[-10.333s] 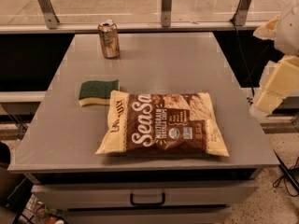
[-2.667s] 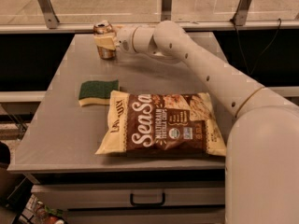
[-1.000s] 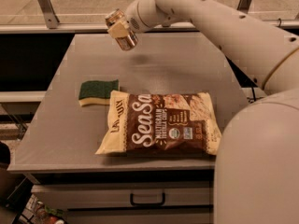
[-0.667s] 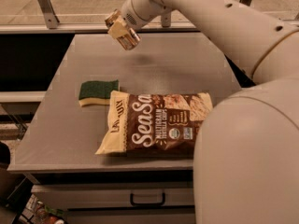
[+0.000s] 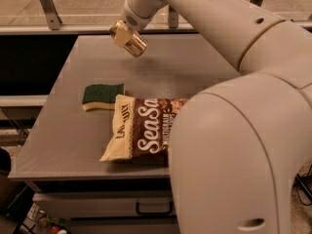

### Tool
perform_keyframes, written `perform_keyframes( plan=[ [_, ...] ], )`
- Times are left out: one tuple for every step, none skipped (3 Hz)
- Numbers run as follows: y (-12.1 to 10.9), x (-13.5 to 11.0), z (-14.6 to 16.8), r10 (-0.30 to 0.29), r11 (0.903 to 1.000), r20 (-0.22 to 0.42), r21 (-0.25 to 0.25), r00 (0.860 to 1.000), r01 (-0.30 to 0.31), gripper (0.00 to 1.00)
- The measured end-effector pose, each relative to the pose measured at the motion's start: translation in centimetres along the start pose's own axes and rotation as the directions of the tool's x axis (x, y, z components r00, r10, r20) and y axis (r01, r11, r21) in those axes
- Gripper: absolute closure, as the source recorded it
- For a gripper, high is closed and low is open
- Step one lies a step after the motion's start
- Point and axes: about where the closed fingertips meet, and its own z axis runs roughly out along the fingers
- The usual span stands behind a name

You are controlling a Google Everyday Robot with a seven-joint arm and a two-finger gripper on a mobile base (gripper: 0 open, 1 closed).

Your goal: Knock orange can over

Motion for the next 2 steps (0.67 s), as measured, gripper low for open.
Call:
perform_keyframes(
  plan=[
    [0.8, 0.8, 1.3, -0.013, 0.9986, -0.052, -0.053, 0.999, 0.01, 1.0],
    [1.9, 1.2, 3.0, -0.03, 0.9915, -0.082, -0.129, 0.996, 0.019, 1.0]
  ],
)
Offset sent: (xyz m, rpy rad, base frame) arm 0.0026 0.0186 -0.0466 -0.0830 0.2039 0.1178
